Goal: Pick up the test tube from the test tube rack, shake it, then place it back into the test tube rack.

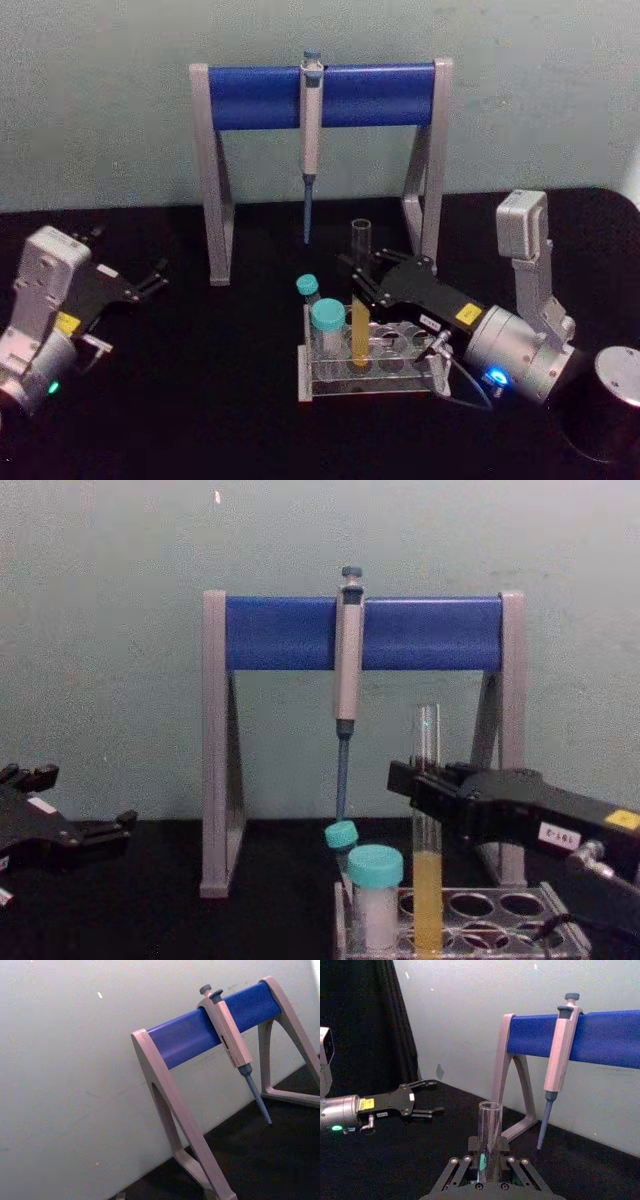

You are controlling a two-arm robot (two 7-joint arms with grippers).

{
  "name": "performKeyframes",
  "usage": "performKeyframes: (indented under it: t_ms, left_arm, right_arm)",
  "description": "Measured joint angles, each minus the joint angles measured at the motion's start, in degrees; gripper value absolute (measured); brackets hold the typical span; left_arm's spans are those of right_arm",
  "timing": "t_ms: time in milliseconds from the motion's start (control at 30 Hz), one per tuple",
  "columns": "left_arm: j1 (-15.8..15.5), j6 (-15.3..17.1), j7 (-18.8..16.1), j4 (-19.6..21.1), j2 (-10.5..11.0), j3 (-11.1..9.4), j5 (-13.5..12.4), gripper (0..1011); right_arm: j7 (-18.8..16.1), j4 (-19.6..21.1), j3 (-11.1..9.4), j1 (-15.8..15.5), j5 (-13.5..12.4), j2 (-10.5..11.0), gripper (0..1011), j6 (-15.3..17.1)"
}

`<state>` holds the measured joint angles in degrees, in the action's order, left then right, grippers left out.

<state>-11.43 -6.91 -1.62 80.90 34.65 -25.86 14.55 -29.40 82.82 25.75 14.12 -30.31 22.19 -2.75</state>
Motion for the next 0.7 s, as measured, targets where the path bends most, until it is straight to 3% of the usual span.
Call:
performKeyframes:
  t_ms: [700]
  left_arm:
    - [0.0,0.0,0.0,0.0,0.0,0.0,0.0,1001]
  right_arm:
    - [0.2,-2.5,-0.1,-0.5,0.1,-1.3,233,0.0]
